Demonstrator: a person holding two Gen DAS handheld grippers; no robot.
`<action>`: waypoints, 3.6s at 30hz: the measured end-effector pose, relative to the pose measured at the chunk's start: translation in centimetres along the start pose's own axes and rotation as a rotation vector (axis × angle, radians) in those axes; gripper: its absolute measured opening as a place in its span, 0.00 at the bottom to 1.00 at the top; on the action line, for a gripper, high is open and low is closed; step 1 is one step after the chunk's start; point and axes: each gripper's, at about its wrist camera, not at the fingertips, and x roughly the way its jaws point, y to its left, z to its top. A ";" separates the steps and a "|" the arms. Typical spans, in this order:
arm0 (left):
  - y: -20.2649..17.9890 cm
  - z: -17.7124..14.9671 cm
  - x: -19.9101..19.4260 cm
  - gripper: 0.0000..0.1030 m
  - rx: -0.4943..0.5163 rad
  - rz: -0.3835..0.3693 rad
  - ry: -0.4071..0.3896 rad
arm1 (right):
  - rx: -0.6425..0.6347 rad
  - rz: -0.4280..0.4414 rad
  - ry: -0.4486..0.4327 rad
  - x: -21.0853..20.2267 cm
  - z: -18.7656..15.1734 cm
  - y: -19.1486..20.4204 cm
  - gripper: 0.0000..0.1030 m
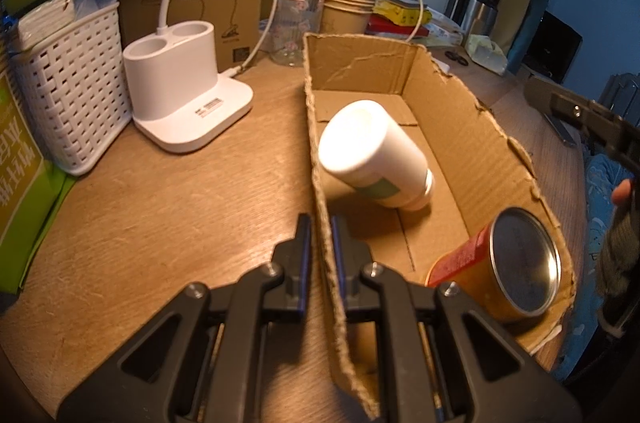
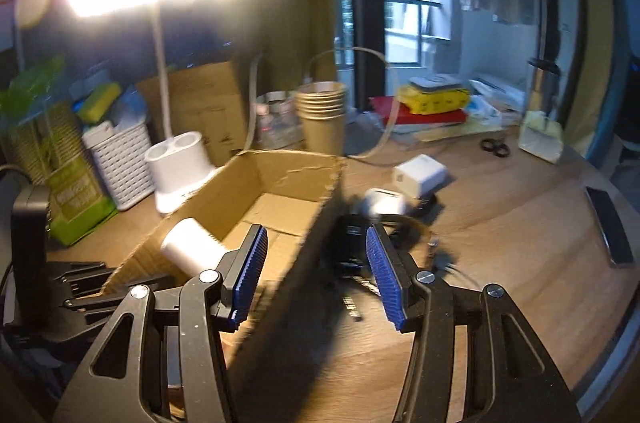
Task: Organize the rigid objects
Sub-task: 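Move the right gripper back toward the watch and keys, then close the right gripper on the watch strap, then lift the brown watch and carry it over the box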
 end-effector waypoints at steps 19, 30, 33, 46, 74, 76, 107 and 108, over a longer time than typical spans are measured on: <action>0.0 0.0 0.0 0.11 -0.002 -0.001 0.001 | 0.117 -0.144 0.027 1.3 -1.9 -6.7 0.65; 0.0 0.0 0.1 0.11 -0.002 -0.001 0.001 | 0.123 -0.139 0.049 5.1 -2.2 -6.9 0.74; 0.0 0.0 0.1 0.11 -0.002 -0.001 0.001 | 0.130 -0.133 0.064 6.0 -2.0 -6.8 0.74; 0.0 0.0 0.1 0.11 -0.002 -0.001 0.001 | 0.172 -0.129 0.128 8.5 -1.4 -6.9 0.74; 0.0 0.1 0.1 0.11 -0.002 -0.002 0.002 | 0.228 -0.088 0.149 9.3 -1.4 -7.8 0.69; 0.0 0.1 0.1 0.11 -0.002 -0.001 0.002 | 0.231 -0.088 0.139 9.0 -1.5 -7.7 0.69; 0.1 0.1 0.1 0.11 -0.002 -0.002 0.002 | 0.078 0.068 -0.027 1.6 0.7 -0.4 0.69; 0.1 0.1 0.1 0.11 -0.002 -0.002 0.002 | 0.068 0.077 -0.029 1.4 0.7 0.0 0.69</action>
